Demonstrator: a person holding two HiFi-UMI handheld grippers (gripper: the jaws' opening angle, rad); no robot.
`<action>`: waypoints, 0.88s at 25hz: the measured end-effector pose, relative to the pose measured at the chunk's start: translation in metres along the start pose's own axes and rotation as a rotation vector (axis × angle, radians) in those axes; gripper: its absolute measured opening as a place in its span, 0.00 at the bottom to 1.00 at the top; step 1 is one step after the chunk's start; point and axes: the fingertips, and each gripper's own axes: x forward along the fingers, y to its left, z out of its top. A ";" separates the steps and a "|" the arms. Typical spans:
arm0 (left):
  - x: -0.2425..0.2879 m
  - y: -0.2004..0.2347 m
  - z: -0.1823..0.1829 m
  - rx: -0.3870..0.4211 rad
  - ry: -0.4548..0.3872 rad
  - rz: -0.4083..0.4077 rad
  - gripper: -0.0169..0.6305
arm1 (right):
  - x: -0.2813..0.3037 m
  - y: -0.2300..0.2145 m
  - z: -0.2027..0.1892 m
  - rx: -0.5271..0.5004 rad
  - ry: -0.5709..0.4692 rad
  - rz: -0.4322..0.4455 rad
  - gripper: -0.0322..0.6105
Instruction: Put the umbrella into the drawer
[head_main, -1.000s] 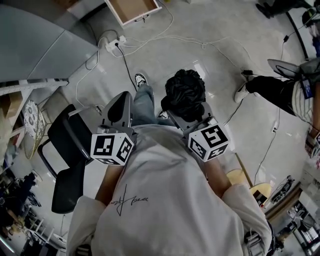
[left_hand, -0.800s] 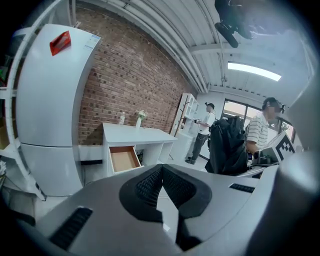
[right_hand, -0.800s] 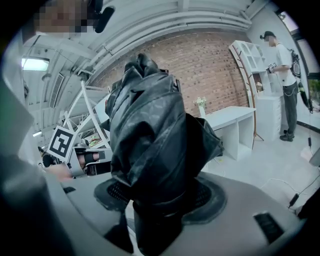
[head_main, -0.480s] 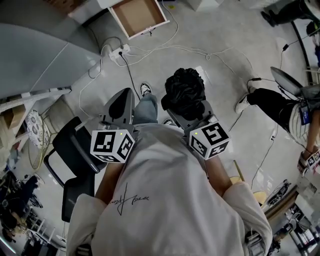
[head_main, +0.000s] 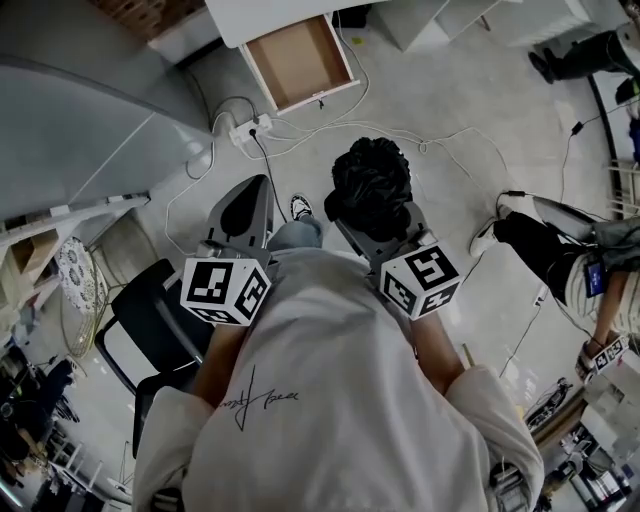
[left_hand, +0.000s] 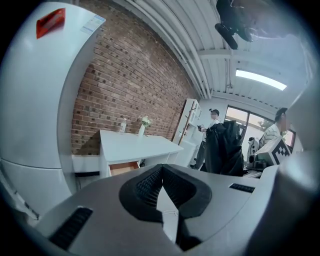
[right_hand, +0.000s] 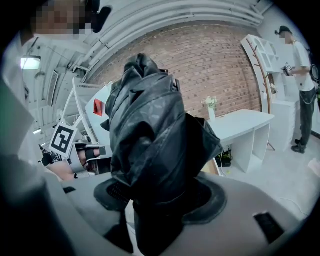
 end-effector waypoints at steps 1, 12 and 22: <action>0.003 0.007 0.003 0.000 -0.001 0.005 0.05 | 0.007 0.000 0.004 -0.003 0.001 0.001 0.50; 0.026 0.046 0.018 0.027 -0.004 0.042 0.05 | 0.047 -0.006 0.031 -0.026 0.007 0.002 0.50; 0.048 0.055 0.029 0.016 -0.018 0.122 0.05 | 0.067 -0.043 0.062 -0.057 0.008 0.034 0.50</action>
